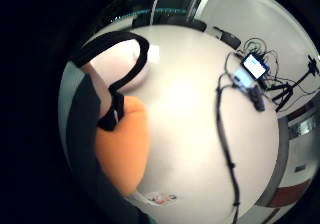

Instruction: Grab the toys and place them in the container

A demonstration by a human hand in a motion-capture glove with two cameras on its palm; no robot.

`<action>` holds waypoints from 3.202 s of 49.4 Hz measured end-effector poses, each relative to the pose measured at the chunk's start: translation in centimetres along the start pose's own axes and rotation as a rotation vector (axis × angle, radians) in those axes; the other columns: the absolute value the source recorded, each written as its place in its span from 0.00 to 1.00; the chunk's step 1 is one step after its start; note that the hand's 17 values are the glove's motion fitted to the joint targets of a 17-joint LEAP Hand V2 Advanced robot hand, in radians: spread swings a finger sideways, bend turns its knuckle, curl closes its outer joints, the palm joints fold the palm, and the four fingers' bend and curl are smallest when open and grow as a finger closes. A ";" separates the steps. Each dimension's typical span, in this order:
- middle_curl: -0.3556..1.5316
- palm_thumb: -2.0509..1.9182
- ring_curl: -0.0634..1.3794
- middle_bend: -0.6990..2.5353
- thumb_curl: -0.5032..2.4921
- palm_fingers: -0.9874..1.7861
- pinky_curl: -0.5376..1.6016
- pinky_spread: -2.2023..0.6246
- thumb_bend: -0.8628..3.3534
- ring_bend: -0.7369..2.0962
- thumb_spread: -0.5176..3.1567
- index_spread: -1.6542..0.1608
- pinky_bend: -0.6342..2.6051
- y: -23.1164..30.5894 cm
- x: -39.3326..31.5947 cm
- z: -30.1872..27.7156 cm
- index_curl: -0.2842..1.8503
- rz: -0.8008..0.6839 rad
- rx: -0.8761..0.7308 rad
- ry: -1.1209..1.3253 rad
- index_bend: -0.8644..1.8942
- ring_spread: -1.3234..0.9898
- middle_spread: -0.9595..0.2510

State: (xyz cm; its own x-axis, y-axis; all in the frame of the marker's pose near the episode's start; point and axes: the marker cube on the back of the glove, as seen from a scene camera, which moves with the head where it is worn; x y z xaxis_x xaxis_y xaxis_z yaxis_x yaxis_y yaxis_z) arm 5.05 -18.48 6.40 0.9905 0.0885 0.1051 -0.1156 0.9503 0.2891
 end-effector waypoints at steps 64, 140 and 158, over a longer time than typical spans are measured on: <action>0.46 0.49 0.31 0.32 0.34 0.26 0.46 0.77 0.18 0.37 0.45 0.73 0.40 -23.7 -20.7 5.9 0.42 -0.230 -0.375 0.020 0.47 0.47 0.63; 0.52 0.64 0.45 0.47 0.38 0.73 0.48 0.65 0.24 0.59 0.40 0.68 0.49 -16.5 0.0 1.4 0.46 0.197 -0.247 0.132 0.49 0.36 0.60; 0.60 0.64 0.52 0.49 0.43 0.66 0.51 0.64 0.23 0.61 0.35 0.68 0.52 -28.5 -19.7 5.5 0.54 0.017 -0.246 -0.038 0.51 0.33 0.61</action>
State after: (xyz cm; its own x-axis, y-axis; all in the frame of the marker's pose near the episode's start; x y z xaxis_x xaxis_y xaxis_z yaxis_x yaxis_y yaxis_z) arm -11.62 -48.92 1.35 0.9846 0.0979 0.1446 -0.1057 0.9933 0.0473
